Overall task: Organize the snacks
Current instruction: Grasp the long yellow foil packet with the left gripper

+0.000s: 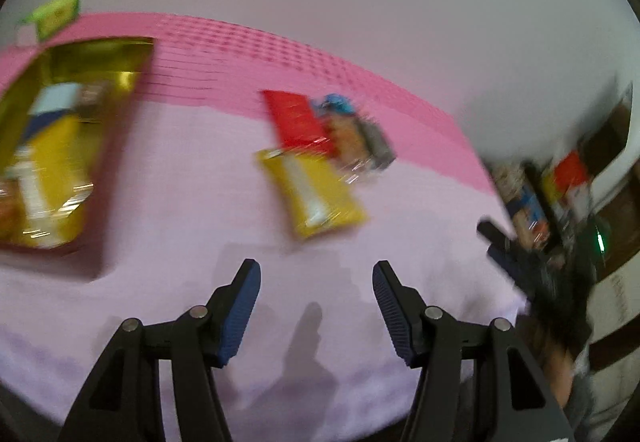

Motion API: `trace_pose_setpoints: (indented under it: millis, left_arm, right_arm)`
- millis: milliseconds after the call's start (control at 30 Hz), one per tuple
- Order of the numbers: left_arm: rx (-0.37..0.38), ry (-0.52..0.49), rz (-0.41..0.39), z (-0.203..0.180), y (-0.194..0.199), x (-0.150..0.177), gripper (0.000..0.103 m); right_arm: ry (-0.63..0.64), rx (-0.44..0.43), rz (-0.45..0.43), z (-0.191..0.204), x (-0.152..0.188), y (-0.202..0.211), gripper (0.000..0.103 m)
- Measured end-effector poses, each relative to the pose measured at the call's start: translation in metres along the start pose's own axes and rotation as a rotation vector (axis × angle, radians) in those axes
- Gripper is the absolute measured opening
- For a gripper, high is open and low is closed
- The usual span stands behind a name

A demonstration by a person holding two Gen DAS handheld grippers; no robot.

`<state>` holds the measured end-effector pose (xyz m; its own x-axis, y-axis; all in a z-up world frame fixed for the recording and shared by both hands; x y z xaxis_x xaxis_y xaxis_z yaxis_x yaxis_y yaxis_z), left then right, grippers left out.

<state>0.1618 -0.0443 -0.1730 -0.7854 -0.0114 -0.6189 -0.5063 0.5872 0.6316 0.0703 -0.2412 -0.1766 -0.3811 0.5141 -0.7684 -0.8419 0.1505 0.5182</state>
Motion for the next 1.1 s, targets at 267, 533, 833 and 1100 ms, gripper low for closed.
trace_pose_setpoints:
  millis: [267, 533, 833, 1100]
  left_arm:
    - [0.03, 0.299, -0.005, 0.009, -0.074, -0.017, 0.057]
    - [-0.013, 0.312, 0.011, 0.018, -0.097, -0.03, 0.02]
    - [-0.157, -0.133, -0.041, -0.015, -0.05, -0.049, 0.01]
    - [-0.203, -0.338, -0.111, -0.042, -0.014, -0.057, 0.008]
  right_arm:
    - [0.037, -0.113, -0.019, 0.034, -0.009, 0.012, 0.099]
    - [0.015, -0.142, -0.019, 0.039, -0.01, 0.017, 0.099]
    - [0.03, -0.133, -0.013, 0.043, -0.008, 0.015, 0.1]
    - [0.059, -0.152, -0.008, 0.052, -0.006, 0.019, 0.1]
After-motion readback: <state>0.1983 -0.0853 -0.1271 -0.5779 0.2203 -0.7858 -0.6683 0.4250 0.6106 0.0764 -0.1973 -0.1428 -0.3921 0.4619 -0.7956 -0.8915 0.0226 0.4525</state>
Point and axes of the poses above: each gripper's, at about its wrist camera, not at the fingertips, and y roughly against the way its jaws point, z to its left, x to its underside, the point moved 7 cm from there along -y, roughly the way its jaws point, and after that the axes turned 9 degrees about -z, right-handed, at the moved point
